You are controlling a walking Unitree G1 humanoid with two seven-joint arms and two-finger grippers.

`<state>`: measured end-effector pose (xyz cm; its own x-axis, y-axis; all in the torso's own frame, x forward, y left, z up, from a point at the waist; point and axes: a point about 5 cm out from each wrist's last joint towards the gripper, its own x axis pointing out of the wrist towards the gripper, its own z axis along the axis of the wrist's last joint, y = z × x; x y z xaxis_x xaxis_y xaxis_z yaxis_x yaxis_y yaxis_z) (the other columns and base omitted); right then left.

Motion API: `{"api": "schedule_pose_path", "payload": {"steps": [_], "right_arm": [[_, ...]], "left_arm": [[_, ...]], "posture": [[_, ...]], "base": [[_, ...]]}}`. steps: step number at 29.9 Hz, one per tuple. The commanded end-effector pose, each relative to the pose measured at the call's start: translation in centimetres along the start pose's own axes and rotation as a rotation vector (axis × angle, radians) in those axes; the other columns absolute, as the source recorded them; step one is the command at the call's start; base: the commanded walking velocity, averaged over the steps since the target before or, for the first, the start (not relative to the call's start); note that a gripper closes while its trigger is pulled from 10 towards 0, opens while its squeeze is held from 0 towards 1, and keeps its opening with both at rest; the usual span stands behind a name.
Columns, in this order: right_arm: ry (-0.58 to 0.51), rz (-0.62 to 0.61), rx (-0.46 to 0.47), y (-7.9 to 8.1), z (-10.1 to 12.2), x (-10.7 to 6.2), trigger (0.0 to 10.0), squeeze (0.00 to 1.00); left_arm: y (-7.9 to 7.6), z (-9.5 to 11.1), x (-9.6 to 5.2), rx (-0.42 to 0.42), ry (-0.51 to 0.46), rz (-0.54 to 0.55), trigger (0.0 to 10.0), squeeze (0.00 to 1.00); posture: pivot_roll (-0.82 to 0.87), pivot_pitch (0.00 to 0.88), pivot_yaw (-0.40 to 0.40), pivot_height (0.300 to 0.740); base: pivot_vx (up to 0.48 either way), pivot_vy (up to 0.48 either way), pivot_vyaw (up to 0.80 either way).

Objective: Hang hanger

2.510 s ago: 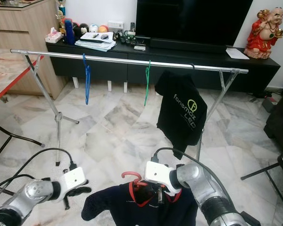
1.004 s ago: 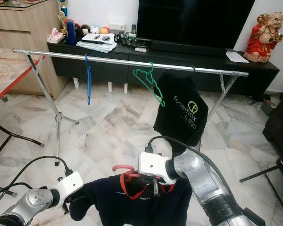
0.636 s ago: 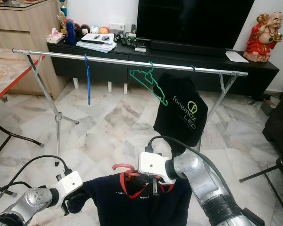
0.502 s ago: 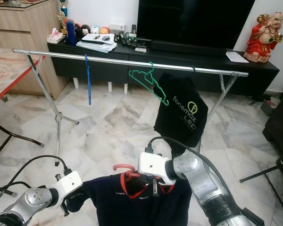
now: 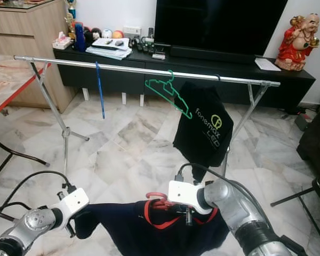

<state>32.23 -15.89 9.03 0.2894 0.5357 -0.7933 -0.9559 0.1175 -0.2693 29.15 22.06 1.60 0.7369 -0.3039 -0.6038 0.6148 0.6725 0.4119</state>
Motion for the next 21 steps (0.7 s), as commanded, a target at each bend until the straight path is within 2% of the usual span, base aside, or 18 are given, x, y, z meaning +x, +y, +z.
{"api": "schedule_pose_path", "payload": {"steps": [1,4,8,10,18,19,21], "right_arm": [[0.018,-0.002,0.005,-0.5,-0.6,-1.2,10.0,0.00],[0.017,-0.013,0.008,-0.5,-0.8,-1.4,10.0,0.00],[-0.081,0.015,0.028,-0.8,-0.3,-2.6,10.0,0.00],[-0.099,0.035,0.027,-0.8,-0.1,-3.0,10.0,0.00],[-0.099,0.039,0.039,-1.0,-0.8,-4.6,10.0,0.00],[-0.097,0.030,0.050,-1.1,-1.1,-5.2,10.0,0.00],[-0.097,0.030,0.050,-1.1,-1.1,-5.2,10.0,0.00]], "left_arm": [[1.7,-1.3,-0.8,-0.007,0.086,0.103,0.0,0.00],[2.1,-1.7,-0.9,-0.035,0.116,0.155,0.0,0.00],[3.3,-2.7,-1.5,-0.124,0.193,0.303,0.0,0.00],[3.5,-3.0,-1.7,-0.148,0.209,0.332,0.0,0.00],[2.6,-4.7,-2.1,-0.240,0.297,0.364,0.0,0.00],[2.3,-5.2,-2.2,-0.277,0.320,0.371,0.0,0.00],[2.3,-5.2,-2.2,-0.277,0.320,0.371,0.0,0.00]], "posture": [[-0.02,0.000,-0.054,0.740],[-0.03,0.000,-0.049,0.740],[-0.03,0.000,-0.047,0.740],[-0.03,0.000,-0.049,0.740],[-0.03,0.000,-0.052,0.740],[-0.03,0.000,-0.052,0.740],[-0.03,0.000,-0.052,0.740]], "base": [[0.000,0.000,0.00],[0.000,0.000,0.00],[0.000,0.000,0.00],[0.000,0.000,0.00],[0.000,0.000,0.00],[0.000,0.000,0.00],[0.000,0.000,0.00]]}}
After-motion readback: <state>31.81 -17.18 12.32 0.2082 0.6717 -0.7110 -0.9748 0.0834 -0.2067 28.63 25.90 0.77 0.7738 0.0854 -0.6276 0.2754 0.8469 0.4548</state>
